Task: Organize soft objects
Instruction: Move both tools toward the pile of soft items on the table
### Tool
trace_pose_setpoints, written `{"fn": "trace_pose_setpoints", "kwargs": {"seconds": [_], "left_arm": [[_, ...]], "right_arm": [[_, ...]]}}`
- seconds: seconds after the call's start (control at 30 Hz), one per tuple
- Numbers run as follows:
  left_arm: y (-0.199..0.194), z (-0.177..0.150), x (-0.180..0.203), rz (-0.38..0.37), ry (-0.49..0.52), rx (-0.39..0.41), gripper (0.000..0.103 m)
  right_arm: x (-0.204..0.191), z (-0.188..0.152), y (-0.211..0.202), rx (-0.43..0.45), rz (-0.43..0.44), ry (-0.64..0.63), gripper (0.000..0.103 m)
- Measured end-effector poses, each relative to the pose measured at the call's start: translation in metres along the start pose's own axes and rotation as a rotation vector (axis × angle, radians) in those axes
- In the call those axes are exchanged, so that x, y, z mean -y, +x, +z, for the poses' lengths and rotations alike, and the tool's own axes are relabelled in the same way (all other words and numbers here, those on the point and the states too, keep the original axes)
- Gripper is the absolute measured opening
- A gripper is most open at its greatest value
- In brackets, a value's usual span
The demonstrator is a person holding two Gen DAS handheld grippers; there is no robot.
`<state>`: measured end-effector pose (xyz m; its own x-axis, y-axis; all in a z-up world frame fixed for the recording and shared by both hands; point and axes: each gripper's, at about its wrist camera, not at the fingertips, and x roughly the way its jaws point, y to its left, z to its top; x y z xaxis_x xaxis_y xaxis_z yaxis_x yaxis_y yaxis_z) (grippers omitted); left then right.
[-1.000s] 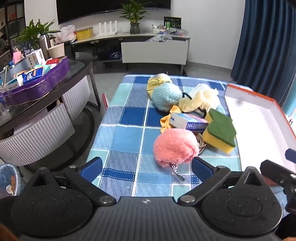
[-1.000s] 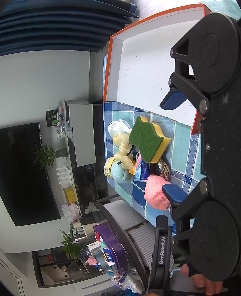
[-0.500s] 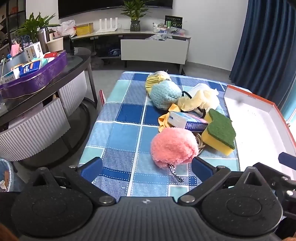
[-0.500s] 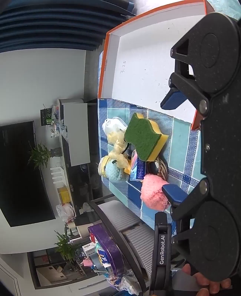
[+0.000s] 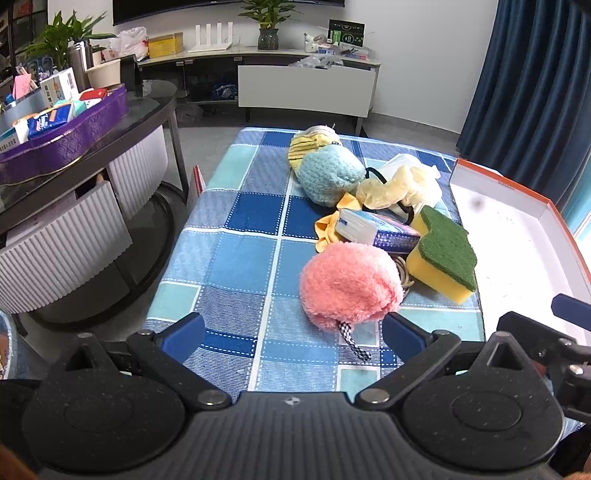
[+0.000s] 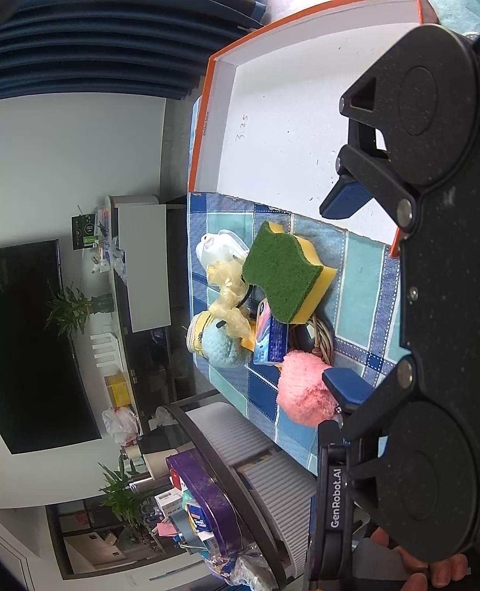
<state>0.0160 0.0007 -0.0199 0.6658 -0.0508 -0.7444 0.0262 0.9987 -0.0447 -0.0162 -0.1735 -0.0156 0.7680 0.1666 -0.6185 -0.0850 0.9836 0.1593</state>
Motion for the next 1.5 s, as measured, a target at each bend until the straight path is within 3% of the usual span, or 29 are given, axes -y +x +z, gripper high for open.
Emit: {"fn": "trace_pose_setpoints", "kwargs": {"seconds": [0.67,1.5], "left_arm": [[0.01,0.01,0.012,-0.046,0.019,-0.009,0.103],[0.016,0.023,0.017,-0.046,0.017,-0.034,0.103]], "right_arm": [[0.008,0.006,0.015,-0.031,-0.013,0.04,0.102],[0.009,0.026,0.023,-0.055,-0.05,0.091,0.102]]}}
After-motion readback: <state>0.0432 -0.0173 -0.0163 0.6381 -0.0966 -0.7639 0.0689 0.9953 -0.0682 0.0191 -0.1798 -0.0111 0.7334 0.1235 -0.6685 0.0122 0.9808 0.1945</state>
